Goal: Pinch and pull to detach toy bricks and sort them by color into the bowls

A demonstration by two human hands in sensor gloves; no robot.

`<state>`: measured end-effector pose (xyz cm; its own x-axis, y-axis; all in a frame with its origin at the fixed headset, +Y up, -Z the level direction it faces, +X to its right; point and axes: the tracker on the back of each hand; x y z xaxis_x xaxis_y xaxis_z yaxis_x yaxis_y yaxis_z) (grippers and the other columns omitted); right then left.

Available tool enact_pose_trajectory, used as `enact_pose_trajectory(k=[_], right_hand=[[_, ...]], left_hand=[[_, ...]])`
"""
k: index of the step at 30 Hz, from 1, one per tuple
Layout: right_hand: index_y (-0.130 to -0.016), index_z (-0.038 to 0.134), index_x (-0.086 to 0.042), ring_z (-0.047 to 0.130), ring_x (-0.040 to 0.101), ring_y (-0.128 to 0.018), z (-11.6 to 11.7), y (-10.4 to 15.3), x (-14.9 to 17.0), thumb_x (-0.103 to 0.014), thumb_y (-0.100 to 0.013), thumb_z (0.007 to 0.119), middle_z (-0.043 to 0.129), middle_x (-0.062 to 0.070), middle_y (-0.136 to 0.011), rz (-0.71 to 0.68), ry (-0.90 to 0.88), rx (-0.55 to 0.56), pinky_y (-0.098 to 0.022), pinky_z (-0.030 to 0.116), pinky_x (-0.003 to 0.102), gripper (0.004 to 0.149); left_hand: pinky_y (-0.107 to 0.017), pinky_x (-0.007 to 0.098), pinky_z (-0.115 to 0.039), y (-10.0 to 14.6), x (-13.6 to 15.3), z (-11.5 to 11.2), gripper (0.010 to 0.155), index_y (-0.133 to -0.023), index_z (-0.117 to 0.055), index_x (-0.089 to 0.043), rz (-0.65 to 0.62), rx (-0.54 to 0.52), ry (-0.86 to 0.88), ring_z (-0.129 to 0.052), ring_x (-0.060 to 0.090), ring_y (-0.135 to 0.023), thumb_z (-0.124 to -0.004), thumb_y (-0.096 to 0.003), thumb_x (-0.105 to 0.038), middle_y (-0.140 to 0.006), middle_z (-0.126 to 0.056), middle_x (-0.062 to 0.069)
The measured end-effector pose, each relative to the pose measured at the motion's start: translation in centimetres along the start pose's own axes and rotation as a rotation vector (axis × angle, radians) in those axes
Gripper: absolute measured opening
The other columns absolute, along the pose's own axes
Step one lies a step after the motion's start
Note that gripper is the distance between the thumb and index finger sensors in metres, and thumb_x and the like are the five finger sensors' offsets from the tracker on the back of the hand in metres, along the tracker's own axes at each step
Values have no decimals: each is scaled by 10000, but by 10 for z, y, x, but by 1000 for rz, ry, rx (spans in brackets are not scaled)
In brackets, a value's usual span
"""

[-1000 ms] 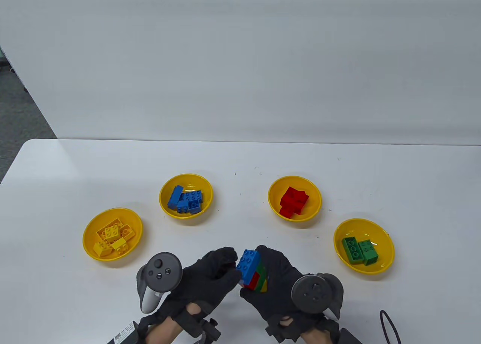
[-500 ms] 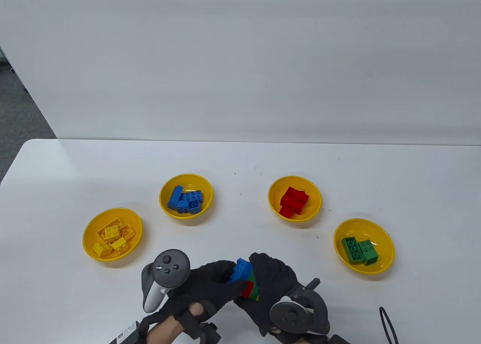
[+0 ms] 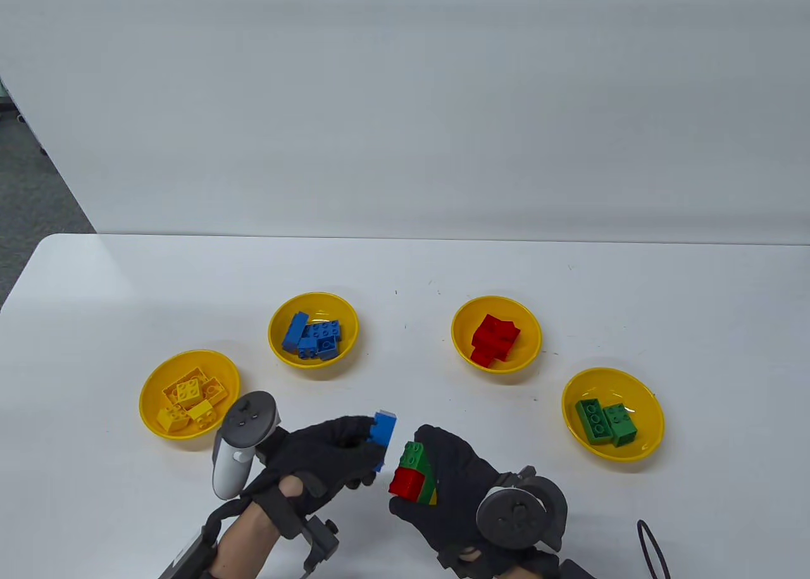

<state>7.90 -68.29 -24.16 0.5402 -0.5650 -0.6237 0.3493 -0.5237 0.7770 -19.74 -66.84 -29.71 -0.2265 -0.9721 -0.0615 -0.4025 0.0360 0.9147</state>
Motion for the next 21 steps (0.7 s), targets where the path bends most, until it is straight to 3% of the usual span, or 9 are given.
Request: enact_pose_trajectory(k=[4, 9, 14, 18, 21], right_hand=[[-949, 630, 101, 905, 556, -672, -10, -1, 8, -507, -317, 949, 737, 350, -875, 38, -4, 22, -425, 802, 688, 933], [-958, 618, 99, 891, 563, -687, -16, -2, 18, -501, -320, 945, 722, 353, -888, 79, -23, 27, -436, 787, 695, 934], [-961, 616, 98, 888, 566, -690, -13, -2, 21, -500, -321, 944, 720, 354, -893, 67, 27, -6, -436, 781, 699, 935], [-962, 615, 95, 888, 566, -692, -6, -1, 23, -501, -321, 942, 719, 354, -894, 61, 74, -53, -436, 781, 699, 934], [-963, 614, 93, 888, 567, -693, 0, 0, 23, -501, -321, 942, 719, 352, -896, 50, 103, -88, -437, 780, 700, 934]], left_hand=[[-500, 566, -837, 2, -44, 53, 678, -1013, -737, -135, -66, -315, -360, -960, 424, -683, -957, -462, -462, -897, -861, 229], [-587, 589, -779, -33, -74, 95, 682, -1064, -660, -167, 45, -470, -635, -880, 445, -805, -940, -478, -377, -1005, -755, 227], [-579, 593, -773, -85, -44, 89, 683, -1046, -704, -182, 217, -539, -850, -893, 425, -791, -963, -467, -435, -975, -812, 190], [-576, 586, -783, -131, -1, 71, 684, -1035, -728, -204, 338, -516, -1060, -918, 401, -774, -977, -455, -466, -953, -844, 165], [-585, 576, -782, -150, 15, 66, 684, -1040, -719, -216, 391, -486, -1148, -914, 386, -786, -970, -462, -483, -960, -841, 151]])
Point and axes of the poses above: the tracker on the back of each hand, its own x axis roughly to the little-finger side, its own y axis roughly from the fingertips to the wrist, z = x × y
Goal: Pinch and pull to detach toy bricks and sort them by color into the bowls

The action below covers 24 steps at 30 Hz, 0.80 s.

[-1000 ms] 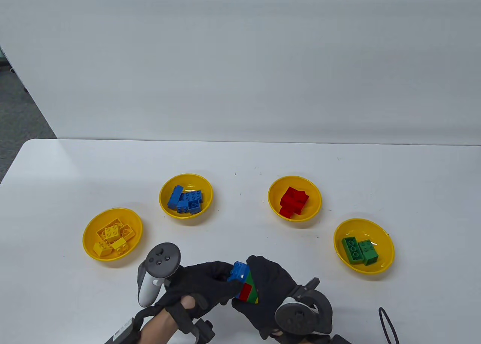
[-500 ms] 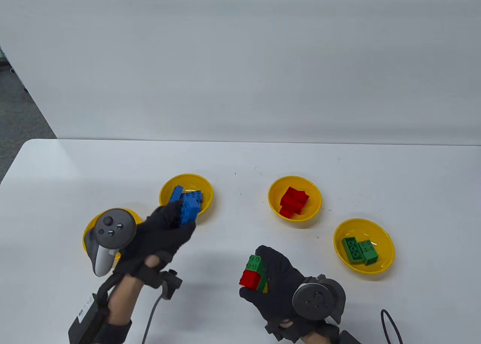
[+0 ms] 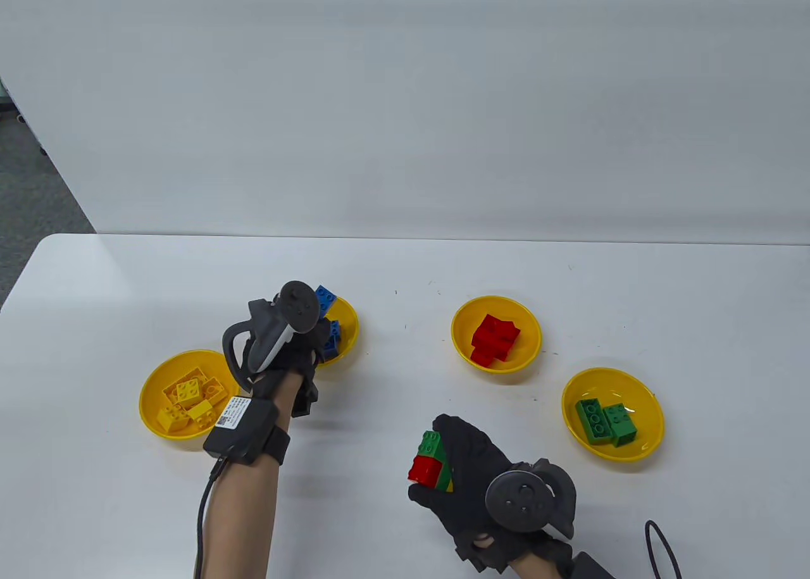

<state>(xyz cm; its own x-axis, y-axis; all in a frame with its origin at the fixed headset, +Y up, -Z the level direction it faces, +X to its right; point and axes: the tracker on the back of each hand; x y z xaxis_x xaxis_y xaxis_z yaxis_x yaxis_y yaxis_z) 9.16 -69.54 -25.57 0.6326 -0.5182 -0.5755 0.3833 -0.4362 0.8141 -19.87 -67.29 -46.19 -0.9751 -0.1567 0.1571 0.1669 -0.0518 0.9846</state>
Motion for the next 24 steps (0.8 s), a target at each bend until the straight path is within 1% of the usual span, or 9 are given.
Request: enact_pose_trajectory(k=[3, 5, 7, 11, 15, 18, 20, 22, 24], right_hand=[[-964, 614, 94, 888, 565, -694, 2, 0, -1, -502, -321, 940, 718, 352, -897, -12, 21, -12, -438, 780, 699, 935], [-964, 613, 94, 887, 566, -694, 2, 0, -1, -501, -321, 941, 718, 352, -897, -8, 20, -14, -437, 780, 699, 935], [-964, 613, 94, 885, 568, -694, 2, 0, 0, -501, -322, 940, 716, 353, -898, 1, 21, -14, -436, 778, 700, 934], [-965, 602, 94, 880, 566, -699, 5, 0, 3, -501, -325, 938, 708, 353, -900, 31, 18, -10, -439, 776, 698, 936], [-972, 562, 89, 845, 570, -724, 7, -1, 3, -492, -331, 939, 668, 349, -916, 59, -11, 9, -464, 756, 694, 944], [-975, 523, 86, 814, 572, -745, 8, -1, -2, -481, -328, 948, 629, 349, -928, 65, -12, 50, -482, 743, 689, 960], [-975, 504, 86, 800, 573, -752, 7, -2, -8, -475, -326, 953, 608, 348, -933, 48, 5, 80, -488, 735, 688, 968], [-975, 491, 85, 788, 575, -757, 8, -2, -14, -472, -323, 955, 595, 348, -935, 23, 36, 99, -491, 731, 687, 975], [-973, 486, 86, 787, 574, -755, 9, -1, -21, -476, -321, 956, 591, 348, -934, -5, 80, 117, -489, 732, 685, 981]], left_hand=[[-597, 579, -772, -8, 0, -8, 701, -1051, -697, -207, 31, 20, -18, -902, 387, -811, -946, -470, -510, -979, -827, 148], [-613, 592, -749, -8, 4, -5, 768, -1084, -633, -194, 55, 11, -9, -857, 411, -860, -929, -468, -543, -1033, -761, 170], [-614, 584, -752, -3, 9, 2, 749, -1079, -634, -209, 49, -30, 11, -843, 416, -875, -876, -476, -581, -1049, -737, 174], [-580, 589, -775, 27, 13, 30, 674, -1023, -724, -204, -42, -135, 194, -878, 429, -837, -868, -467, -554, -1012, -785, 192], [-548, 591, -797, 75, 4, 50, 624, -979, -787, -193, -192, -132, 416, -926, 431, -782, -860, -468, -543, -962, -847, 194], [-545, 586, -805, 126, -6, 52, 672, -1013, -727, -176, -320, -29, 603, -934, 430, -773, -850, -470, -553, -961, -845, 197], [-552, 595, -798, 162, -12, 35, 756, -1059, -630, -159, -394, 134, 773, -917, 445, -791, -848, -468, -576, -991, -798, 218], [-566, 601, -785, 185, -16, 15, 827, -1085, -542, -146, -419, 338, 875, -881, 461, -825, -840, -466, -606, -1025, -735, 237], [-588, 618, -755, 202, -17, -5, 879, -1094, -476, -137, -384, 445, 926, -829, 482, -866, -846, -463, -625, -1054, -667, 255]])
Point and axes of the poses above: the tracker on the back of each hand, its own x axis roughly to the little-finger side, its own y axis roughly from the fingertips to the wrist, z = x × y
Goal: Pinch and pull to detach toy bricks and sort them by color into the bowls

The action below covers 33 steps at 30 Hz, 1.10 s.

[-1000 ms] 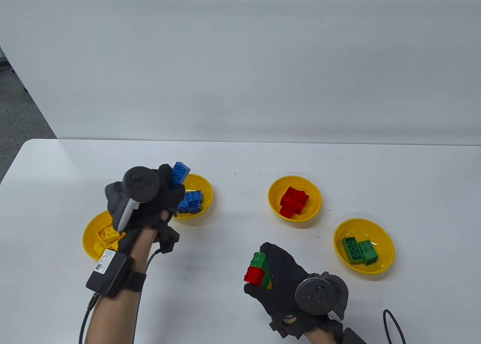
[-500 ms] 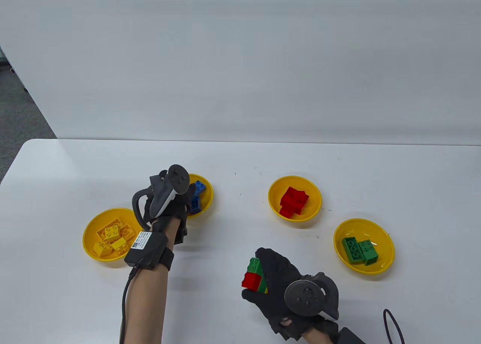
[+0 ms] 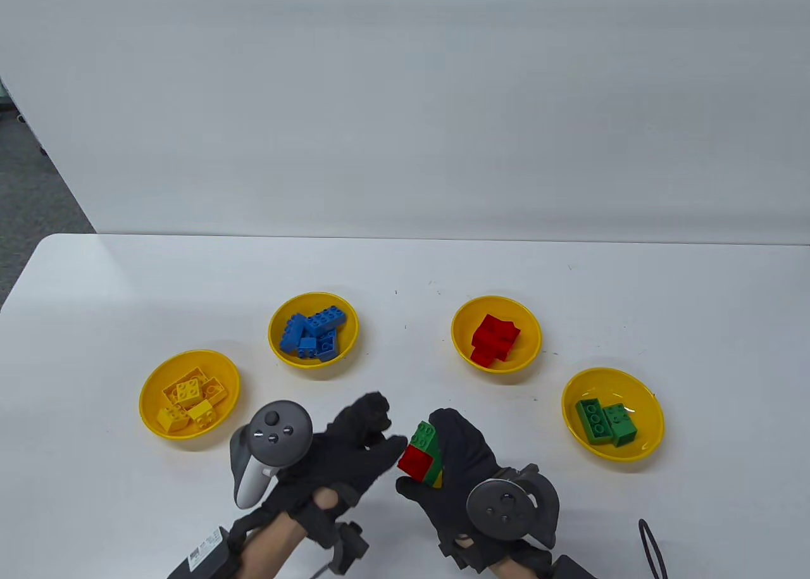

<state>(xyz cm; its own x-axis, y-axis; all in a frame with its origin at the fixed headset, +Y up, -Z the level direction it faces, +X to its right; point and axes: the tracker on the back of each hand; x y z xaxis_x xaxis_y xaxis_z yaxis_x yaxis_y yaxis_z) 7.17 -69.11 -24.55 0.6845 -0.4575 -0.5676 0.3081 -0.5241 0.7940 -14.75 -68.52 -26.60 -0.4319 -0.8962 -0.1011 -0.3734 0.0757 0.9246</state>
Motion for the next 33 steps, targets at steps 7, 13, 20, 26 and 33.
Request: enact_pose_trajectory(k=[7, 13, 20, 26, 33], right_hand=[[-967, 473, 98, 785, 581, -746, 6, 3, -25, -478, -314, 956, 580, 360, -924, -51, 139, 57, -477, 738, 686, 996], [-968, 459, 100, 787, 576, -748, 10, 4, -32, -495, -301, 935, 572, 361, -924, -59, 162, 67, -475, 754, 668, 1013], [-1015, 362, 76, 686, 600, -837, 2, 3, -34, -452, -350, 884, 453, 368, -994, -91, 75, -11, -526, 637, 747, 998], [-1038, 369, 21, 649, 598, -876, -17, 1, -12, -403, -399, 821, 416, 356, -1026, -49, -83, -49, -545, 587, 780, 890], [-1009, 579, -26, 740, 573, -841, -20, -5, 10, -367, -383, 858, 547, 327, -1014, 13, -215, -121, -530, 640, 761, 766]], left_hand=[[-595, 635, -765, 0, 27, -25, 829, -1058, -518, -135, 38, 64, 210, -838, 517, -886, -918, -455, -538, -1052, -670, 254], [-566, 622, -838, -6, 35, -26, 696, -955, -584, -147, -19, 33, 373, -892, 536, -860, -974, -443, -413, -1037, -666, 259], [-495, 590, -896, -3, 31, -10, 682, -940, -560, -169, -192, -18, 309, -955, 502, -811, -965, -447, -409, -1052, -638, 244], [-454, 559, -856, 1, 35, 14, 679, -959, -669, -219, -242, -88, 160, -951, 464, -727, -1018, -415, -428, -995, -805, 198], [-421, 535, -852, -2, 36, 15, 674, -960, -766, -214, -262, -65, 9, -968, 423, -659, -1053, -389, -427, -956, -878, 180]])
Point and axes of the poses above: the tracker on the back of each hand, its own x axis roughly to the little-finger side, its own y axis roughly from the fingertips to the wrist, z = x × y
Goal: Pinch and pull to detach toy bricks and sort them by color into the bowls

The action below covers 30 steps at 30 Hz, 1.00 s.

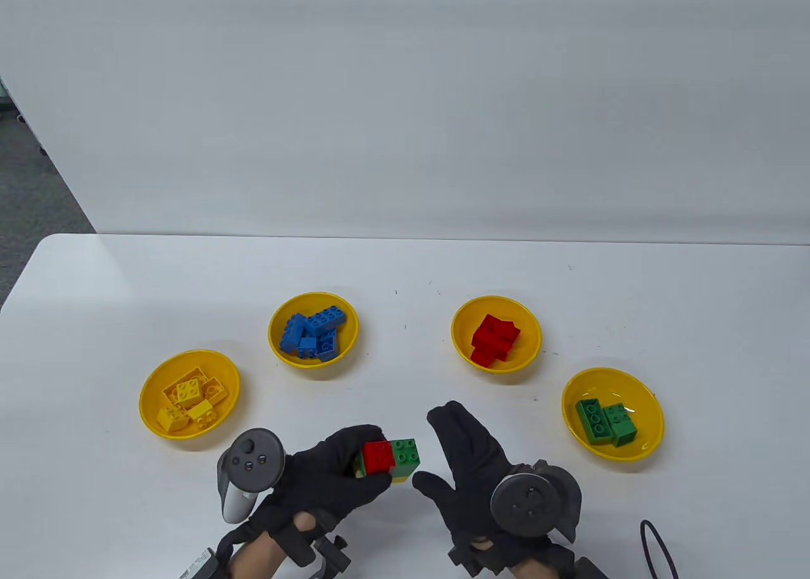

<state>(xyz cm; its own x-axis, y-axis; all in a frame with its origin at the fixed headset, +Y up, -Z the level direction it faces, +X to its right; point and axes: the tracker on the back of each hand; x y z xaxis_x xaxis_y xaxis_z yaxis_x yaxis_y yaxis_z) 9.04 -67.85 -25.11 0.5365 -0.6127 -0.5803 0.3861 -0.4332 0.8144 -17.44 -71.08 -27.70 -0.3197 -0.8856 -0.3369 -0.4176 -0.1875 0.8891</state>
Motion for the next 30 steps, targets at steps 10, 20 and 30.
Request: enact_pose_trajectory(k=[10, 20, 30], right_hand=[[-957, 708, -60, 813, 551, -791, 15, -4, 5, -329, -388, 842, 634, 320, -982, -2, 22, -167, -514, 683, 735, 644], [-777, 881, 21, 1018, 466, -562, 15, -1, -4, -268, -252, 759, 890, 268, -794, -4, 79, -57, -422, 810, 671, 611], [-743, 913, 31, 1051, 457, -518, 14, -3, -1, -242, -243, 737, 924, 279, -757, 70, -40, -67, -399, 842, 649, 597]], left_hand=[[-417, 539, -863, -1, -1, -7, 663, -952, -810, -222, -18, 57, -34, -993, 417, -643, -1066, -378, -433, -929, -921, 174], [-394, 529, -887, -4, -2, -12, 650, -947, -833, -219, -58, 122, -43, -1031, 412, -615, -1067, -382, -443, -906, -951, 159], [-388, 522, -902, -6, -2, -12, 652, -940, -838, -191, -70, 161, -4, -1050, 411, -593, -1067, -385, -446, -880, -959, 178]])
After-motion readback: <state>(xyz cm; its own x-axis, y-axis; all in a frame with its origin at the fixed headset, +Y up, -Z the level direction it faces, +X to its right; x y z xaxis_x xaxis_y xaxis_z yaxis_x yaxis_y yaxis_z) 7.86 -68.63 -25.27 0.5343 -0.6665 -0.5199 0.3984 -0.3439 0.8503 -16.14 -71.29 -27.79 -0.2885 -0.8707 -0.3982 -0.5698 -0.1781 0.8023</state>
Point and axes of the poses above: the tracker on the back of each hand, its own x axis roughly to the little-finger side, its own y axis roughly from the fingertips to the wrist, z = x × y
